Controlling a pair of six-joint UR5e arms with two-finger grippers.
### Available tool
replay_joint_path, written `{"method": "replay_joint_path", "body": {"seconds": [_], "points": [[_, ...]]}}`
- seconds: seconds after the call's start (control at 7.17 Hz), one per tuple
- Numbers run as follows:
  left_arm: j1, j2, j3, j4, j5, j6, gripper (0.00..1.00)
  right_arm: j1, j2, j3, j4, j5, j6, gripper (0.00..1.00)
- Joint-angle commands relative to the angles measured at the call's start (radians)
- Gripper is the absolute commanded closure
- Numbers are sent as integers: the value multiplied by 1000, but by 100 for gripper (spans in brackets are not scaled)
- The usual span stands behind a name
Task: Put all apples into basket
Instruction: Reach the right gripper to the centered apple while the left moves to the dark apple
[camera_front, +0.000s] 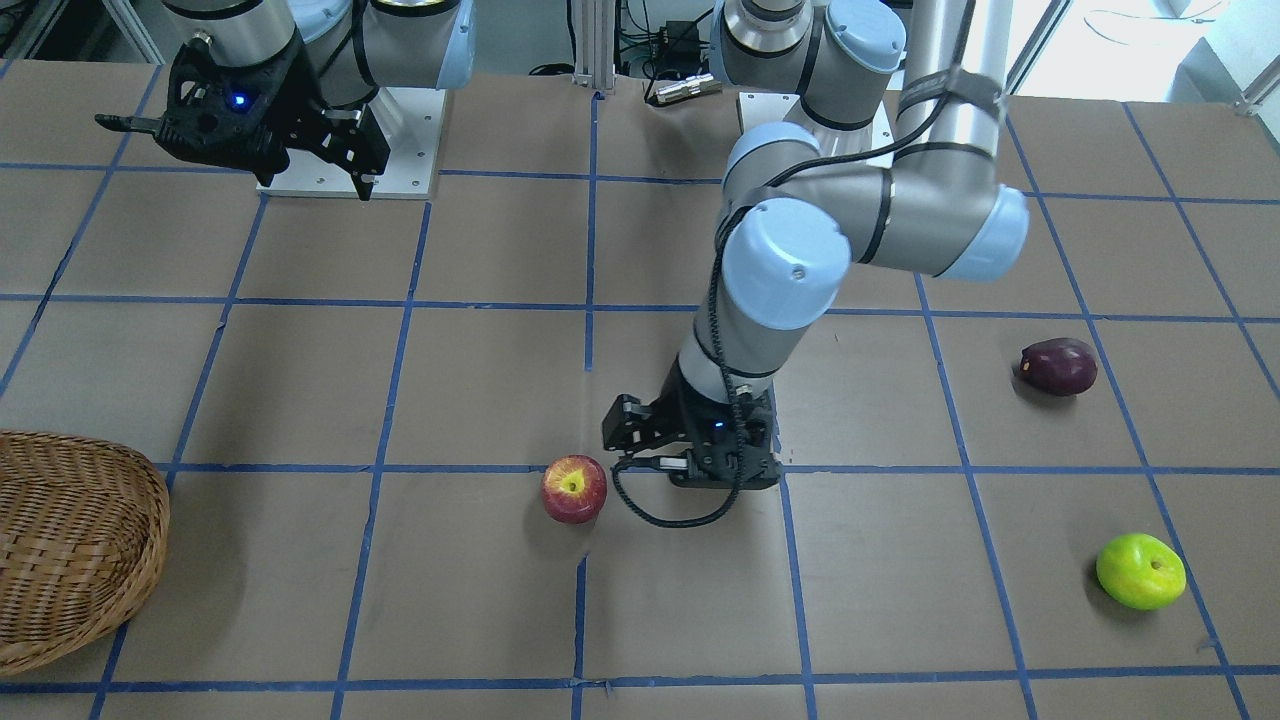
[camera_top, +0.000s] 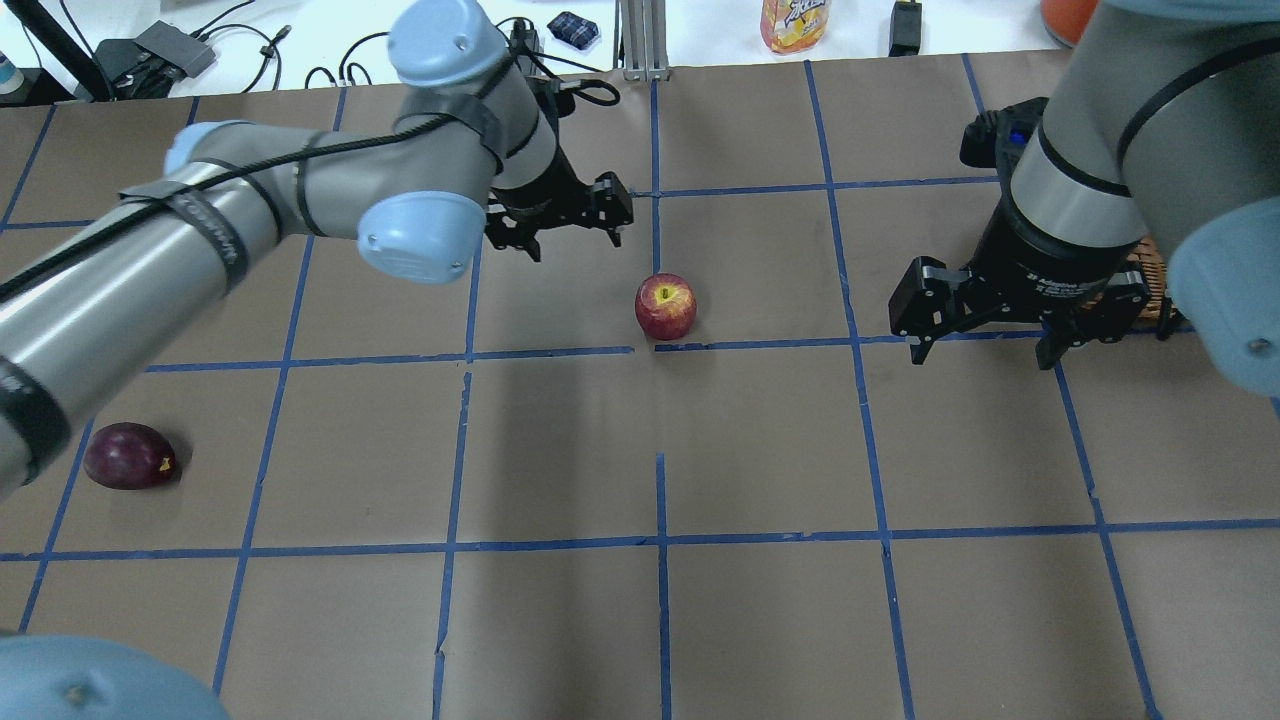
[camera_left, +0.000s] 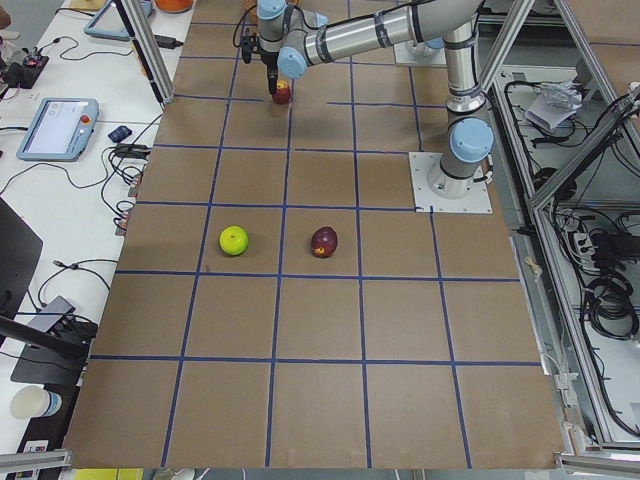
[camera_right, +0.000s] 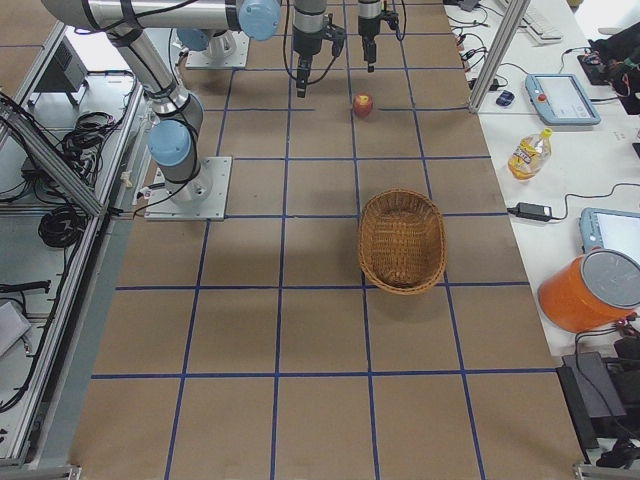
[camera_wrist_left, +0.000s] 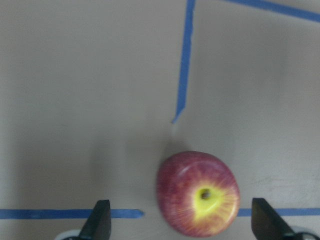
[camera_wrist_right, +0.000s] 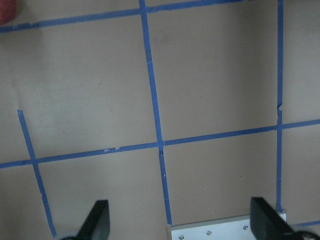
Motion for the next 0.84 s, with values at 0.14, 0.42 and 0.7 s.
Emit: {"method": "replay_joint_path", "body": {"seconds": [0.14,0.42,0.7], "points": [[272,174,-22,-281,169,365,0,73,175,-35,-244,60,33,0],[520,184,-95,-286,205,603,0,161,347,-161,-281,52,156,0],[771,133,-131,-281,200,735,0,247,522,-297,-283,48,251,0]]}}
